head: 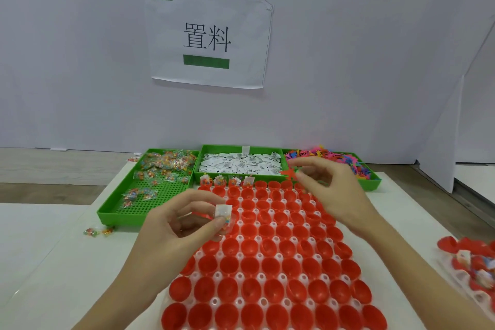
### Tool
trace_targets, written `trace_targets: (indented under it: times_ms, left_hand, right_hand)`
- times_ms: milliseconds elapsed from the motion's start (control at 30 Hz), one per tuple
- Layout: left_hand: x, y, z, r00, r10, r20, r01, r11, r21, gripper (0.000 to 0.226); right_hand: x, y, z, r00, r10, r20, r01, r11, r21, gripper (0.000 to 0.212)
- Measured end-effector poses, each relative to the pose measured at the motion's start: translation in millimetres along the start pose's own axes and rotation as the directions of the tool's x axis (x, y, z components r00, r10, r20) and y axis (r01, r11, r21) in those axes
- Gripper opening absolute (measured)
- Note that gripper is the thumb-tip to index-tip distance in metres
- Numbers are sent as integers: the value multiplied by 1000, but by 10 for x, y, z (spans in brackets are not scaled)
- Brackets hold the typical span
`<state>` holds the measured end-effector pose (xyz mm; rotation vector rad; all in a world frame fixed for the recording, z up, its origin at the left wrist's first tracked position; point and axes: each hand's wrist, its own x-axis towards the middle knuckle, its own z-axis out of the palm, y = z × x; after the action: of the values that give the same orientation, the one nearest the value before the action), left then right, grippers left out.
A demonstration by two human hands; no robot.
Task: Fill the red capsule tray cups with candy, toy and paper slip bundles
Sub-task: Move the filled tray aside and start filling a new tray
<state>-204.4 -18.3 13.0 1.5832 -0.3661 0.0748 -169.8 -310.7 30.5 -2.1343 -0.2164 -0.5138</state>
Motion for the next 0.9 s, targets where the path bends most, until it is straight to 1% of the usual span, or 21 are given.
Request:
trace_targets:
  times_ms: [67, 167, 233, 300, 367, 467, 533, 700, 767, 900]
  left_hand:
    - [-17, 7, 28, 1000, -23, 12, 24, 999, -44, 35]
    - [-43, -2, 66, 995, -94, 36, 97, 991, -96, 24]
    - [-59, -15, 86, 991, -118, 63, 123, 990, -71, 18]
    - [-68, -20, 104, 990, -115, 80, 118, 992, -42, 16]
    - [-66, -16, 114, 989, -110, 98, 112, 993, -25, 15]
    - [-63, -30, 120, 986, -126, 106, 131, 991, -41, 19]
    - [-69, -45, 131, 982, -146, 120, 154, 986, -58, 22]
    - [-67, -91, 144, 976, -170, 133, 182, 979, -87, 26]
    - [-64, -97, 137, 978, -173, 117, 183, 979, -88, 25]
    - [-66, -77, 128, 989, -121, 83, 125, 991, -51, 20]
  right_hand:
    - [-232, -121, 146, 998, -55, -5, 55, 998, 28, 29]
    - [-470, -249, 309, 991, -132, -4, 132, 991, 15, 29]
    - [-547, -308, 355, 986, -167, 21, 167, 986, 10, 29]
    - [-594, -349, 377, 983, -179, 39, 179, 984, 10, 29]
    - [-627, -369, 403, 989, -140, 44, 138, 989, 49, 28]
    - [-674, -396, 452, 997, -38, 74, 20, 974, 227, 26]
    - [-716, -430, 492, 993, -4, 115, -30, 954, 297, 24]
    - [-790, -460, 566, 991, 24, 129, -60, 956, 287, 17]
    - [-791, -477, 554, 985, 28, 168, -77, 953, 294, 13]
    - [-778, -512, 524, 971, -7, 241, -62, 959, 275, 15]
